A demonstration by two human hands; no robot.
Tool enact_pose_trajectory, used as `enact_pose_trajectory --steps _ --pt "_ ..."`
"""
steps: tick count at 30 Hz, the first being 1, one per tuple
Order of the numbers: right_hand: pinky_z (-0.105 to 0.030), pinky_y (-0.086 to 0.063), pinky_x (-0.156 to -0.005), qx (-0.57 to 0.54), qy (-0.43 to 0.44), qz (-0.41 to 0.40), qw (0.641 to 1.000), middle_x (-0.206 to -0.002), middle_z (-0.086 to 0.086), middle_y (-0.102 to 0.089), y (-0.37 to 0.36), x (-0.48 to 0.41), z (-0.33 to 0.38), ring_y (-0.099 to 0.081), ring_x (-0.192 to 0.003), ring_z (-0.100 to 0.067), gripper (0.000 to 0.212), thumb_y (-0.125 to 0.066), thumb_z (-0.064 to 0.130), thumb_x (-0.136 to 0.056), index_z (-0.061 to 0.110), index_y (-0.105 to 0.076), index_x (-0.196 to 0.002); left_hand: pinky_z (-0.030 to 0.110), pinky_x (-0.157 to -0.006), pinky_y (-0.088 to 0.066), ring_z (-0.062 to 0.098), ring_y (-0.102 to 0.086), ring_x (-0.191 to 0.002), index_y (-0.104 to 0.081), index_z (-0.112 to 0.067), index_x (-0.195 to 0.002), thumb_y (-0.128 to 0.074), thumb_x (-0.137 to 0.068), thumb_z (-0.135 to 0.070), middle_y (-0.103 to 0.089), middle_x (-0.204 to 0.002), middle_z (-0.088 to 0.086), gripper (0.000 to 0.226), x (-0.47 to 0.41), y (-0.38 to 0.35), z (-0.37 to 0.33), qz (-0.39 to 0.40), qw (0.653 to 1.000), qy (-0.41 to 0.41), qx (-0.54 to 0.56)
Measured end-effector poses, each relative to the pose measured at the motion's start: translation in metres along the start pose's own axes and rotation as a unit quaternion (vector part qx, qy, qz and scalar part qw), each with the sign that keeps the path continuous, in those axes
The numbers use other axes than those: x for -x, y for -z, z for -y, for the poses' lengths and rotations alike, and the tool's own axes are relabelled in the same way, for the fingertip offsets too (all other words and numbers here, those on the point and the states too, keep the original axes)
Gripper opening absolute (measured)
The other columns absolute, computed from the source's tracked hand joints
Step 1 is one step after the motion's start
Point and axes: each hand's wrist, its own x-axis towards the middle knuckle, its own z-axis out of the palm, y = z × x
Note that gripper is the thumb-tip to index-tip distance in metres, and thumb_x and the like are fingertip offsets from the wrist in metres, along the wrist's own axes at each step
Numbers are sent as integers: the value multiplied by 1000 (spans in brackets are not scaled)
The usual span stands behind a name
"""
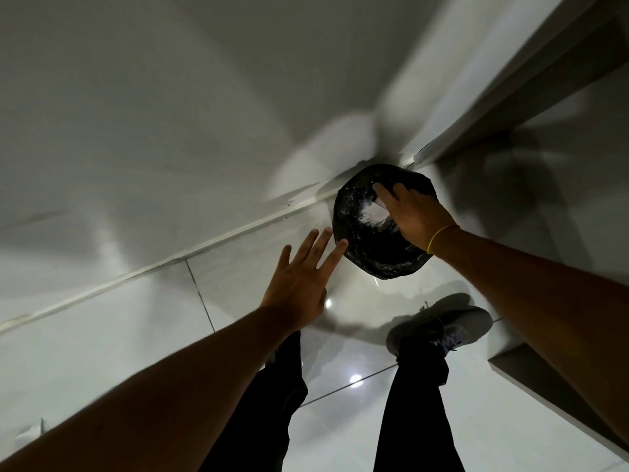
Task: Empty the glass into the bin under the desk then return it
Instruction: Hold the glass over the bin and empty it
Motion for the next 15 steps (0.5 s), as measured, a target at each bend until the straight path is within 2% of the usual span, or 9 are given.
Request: enact_pose_trajectory --steps 4,8,10,11,13,14,15 --pt "-40 -56 -51 76 14 -60 995 -104 -21 -61 3 5 -4 -62 -86 -36 89 -69 -5 -80 6 -33 -160 65 -131 -21 30 11 -168 20 -32 -168 -60 -99 -20 15 -182 8 106 -4 1 0 4 1000 -1 -6" --pt "-43 -56 -61 102 34 -98 989 -96 -20 -60 4 2 -1 -61 -81 -35 77 -52 -9 -90 3 -27 -162 65 -131 -22 30 10 -168 20 -31 -168 -61 -99 -20 15 -182 9 108 -4 -2 0 6 1000 -4 -10" --pt "-46 -58 -62 85 30 -110 990 -95 -21 -61 4 1 0 -62 -81 -37 74 -53 -11 -87 0 -36 -158 65 -130 -22 30 9 -168 19 -32 -169 -61 -98 -20 14 -182 9 108 -2 -5 0 5 1000 -4 -7" --pt "-46 -60 -62 88 29 -109 990 -95 -22 -63 4 1 0 -64 -80 -38 67 -60 -11 -84 -3 -49 -149 66 -130 -22 30 9 -168 19 -32 -169 -61 -98 -20 14 -182 9 108 -1 -6 1 6 1000 -4 -6" --pt "-45 -62 -61 115 35 -96 988 -92 -25 -67 0 2 0 -68 -78 -40 38 -75 -10 -74 -8 -70 -112 66 -130 -22 30 9 -168 18 -32 -169 -61 -98 -20 15 -182 8 107 0 -8 2 10 1000 -3 -6" --pt "-44 -62 -61 124 36 -89 988 -91 -25 -68 -1 1 0 -69 -77 -41 28 -77 -10 -72 -8 -71 -99 66 -130 -23 30 9 -168 18 -32 -169 -61 -98 -21 15 -182 8 107 1 -9 3 10 1000 -3 -7" --pt "-44 -62 -62 122 33 -82 989 -92 -26 -68 -2 2 -1 -69 -78 -42 26 -77 -10 -72 -8 -71 -98 66 -130 -23 30 9 -168 18 -32 -169 -61 -98 -21 15 -182 8 107 2 -11 3 11 1000 -3 -9"
